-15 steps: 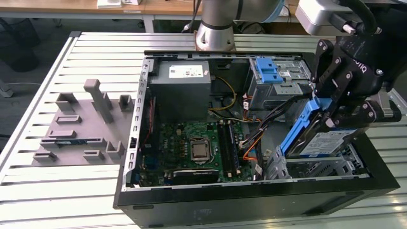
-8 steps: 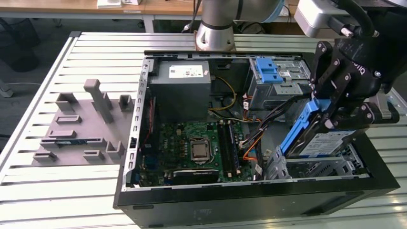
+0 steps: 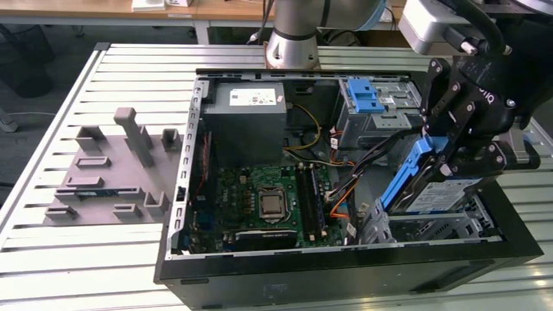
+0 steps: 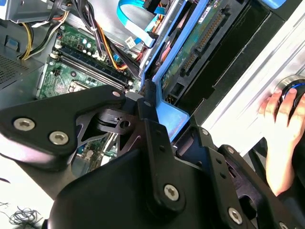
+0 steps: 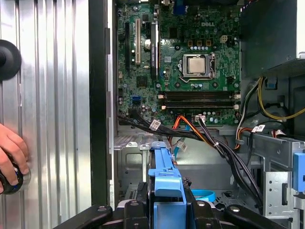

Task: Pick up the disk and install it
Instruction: 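Insert the disk into the insertion slot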

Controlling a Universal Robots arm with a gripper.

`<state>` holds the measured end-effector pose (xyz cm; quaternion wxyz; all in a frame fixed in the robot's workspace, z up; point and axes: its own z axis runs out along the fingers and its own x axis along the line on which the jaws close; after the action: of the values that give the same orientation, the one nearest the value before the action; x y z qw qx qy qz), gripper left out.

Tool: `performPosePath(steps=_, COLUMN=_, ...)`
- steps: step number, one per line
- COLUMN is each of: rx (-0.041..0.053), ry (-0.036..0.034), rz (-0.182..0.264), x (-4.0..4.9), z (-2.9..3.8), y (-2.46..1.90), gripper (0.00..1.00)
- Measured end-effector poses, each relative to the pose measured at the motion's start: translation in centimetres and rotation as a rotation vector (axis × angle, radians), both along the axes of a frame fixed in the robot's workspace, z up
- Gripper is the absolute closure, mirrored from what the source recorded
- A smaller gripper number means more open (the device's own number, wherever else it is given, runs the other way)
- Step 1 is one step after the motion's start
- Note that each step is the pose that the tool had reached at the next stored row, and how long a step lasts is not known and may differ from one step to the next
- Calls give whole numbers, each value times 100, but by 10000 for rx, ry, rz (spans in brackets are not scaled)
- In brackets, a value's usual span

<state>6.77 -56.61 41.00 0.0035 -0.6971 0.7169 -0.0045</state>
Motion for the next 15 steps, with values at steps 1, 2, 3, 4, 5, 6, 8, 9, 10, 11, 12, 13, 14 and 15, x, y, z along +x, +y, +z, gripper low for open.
performPosePath(steps=1, rx=1, ry=0, rz=0, x=0, z=-4, y=0, gripper=64)
performPosePath(steps=2, rx=1, ry=0, rz=0, x=0, z=-7, y=0, gripper=64)
performPosePath(steps=3, rx=1, ry=0, rz=0, x=0, z=-11, y=0, gripper=64)
performPosePath(steps=4, rx=0, ry=0, rz=0, x=0, z=-16, y=0, gripper=64)
performPosePath(steps=5, rx=0, ry=0, rz=0, x=0, z=-22, y=0, gripper=64)
performPosePath(steps=6, rx=0, ry=0, rz=0, x=0, z=-29, y=0, gripper=64)
performPosePath(steps=8, rx=0, ry=0, rz=0, x=0, z=-43, y=0, gripper=64)
performPosePath(steps=9, rx=0, ry=0, rz=0, x=0, z=-49, y=0, gripper=64)
performPosePath(steps=10, rx=-1, ry=0, rz=0, x=0, z=-55, y=0, gripper=64)
performPosePath(steps=11, rx=0, ry=0, rz=0, x=0, z=-60, y=0, gripper=64)
performPosePath(steps=12, rx=-1, ry=0, rz=0, x=0, z=-65, y=0, gripper=64)
performPosePath(steps=13, rx=0, ry=0, rz=0, x=0, z=-70, y=0, gripper=64)
performPosePath(steps=14, rx=0, ry=0, rz=-1, x=0, z=-75, y=0, gripper=64)
performPosePath(steps=15, rx=-1, ry=0, rz=-1, x=0, z=-81, y=0, gripper=64)
